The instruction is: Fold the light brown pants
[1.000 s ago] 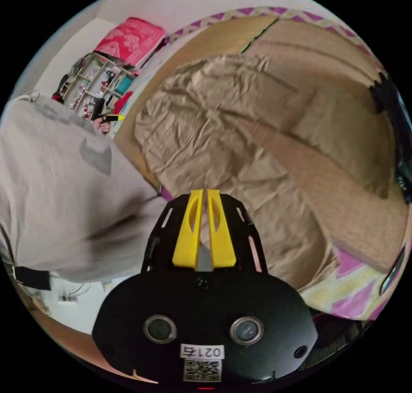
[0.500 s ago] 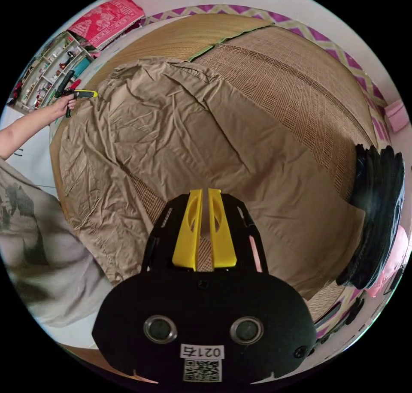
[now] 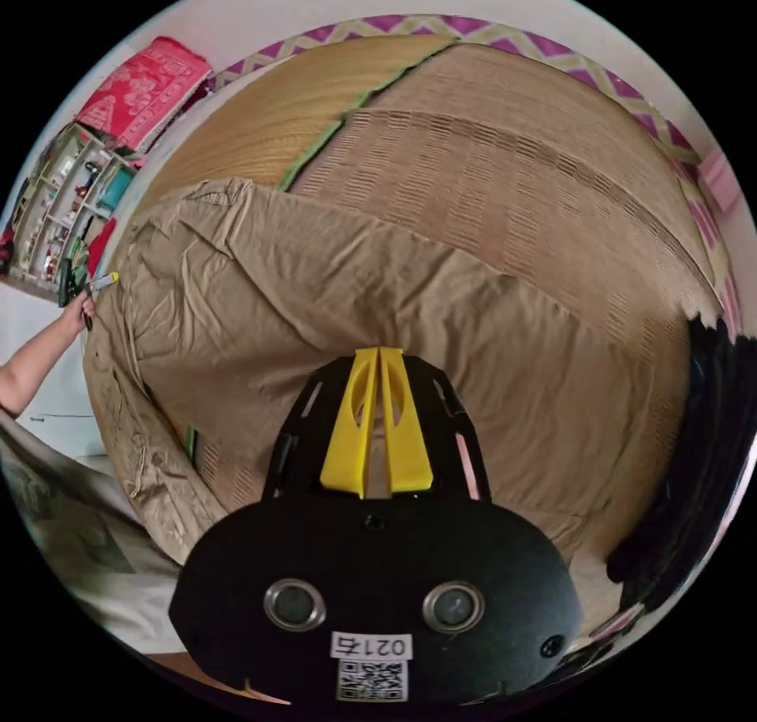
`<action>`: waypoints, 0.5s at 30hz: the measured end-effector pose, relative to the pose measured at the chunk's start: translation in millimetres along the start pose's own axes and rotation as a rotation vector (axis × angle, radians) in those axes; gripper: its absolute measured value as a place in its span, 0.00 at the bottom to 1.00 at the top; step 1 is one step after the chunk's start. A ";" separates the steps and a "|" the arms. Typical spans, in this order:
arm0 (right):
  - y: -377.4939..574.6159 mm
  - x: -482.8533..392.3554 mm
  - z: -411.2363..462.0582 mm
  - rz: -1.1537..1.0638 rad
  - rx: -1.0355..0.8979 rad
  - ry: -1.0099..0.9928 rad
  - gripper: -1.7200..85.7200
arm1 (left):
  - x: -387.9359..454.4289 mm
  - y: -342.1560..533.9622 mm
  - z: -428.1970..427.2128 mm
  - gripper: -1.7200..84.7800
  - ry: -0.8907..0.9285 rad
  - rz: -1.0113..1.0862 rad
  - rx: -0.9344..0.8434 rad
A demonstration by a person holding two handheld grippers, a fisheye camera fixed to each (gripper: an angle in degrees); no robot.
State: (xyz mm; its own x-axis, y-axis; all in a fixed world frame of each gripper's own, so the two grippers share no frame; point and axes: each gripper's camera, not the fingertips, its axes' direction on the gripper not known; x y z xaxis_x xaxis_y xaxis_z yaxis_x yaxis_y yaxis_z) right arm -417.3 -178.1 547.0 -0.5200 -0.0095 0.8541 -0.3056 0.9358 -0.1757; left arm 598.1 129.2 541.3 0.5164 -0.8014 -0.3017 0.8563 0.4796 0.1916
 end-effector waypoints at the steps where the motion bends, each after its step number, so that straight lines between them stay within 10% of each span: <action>1: -20.4 -21.7 7.0 -0.043 0.012 -0.009 0.02 | -10.0 6.6 -3.4 0.01 -0.008 -0.026 0.006; 8: -109.0 -134.4 15.0 -0.200 0.042 -0.044 0.01 | -94.0 99.7 -48.5 0.01 -0.113 -0.291 0.070; 15: 23.8 -198.2 -55.1 -0.495 -0.051 -0.061 0.12 | -44.3 157.2 -83.3 0.01 0.185 0.004 0.095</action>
State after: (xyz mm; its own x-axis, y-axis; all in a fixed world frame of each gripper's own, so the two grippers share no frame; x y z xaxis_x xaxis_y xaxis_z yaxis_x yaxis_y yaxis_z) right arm -277.6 -134.5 400.5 -0.3686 -0.4760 0.7985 -0.4889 0.8298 0.2691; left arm 710.7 269.9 507.0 0.5198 -0.7165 -0.4653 0.8543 0.4392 0.2780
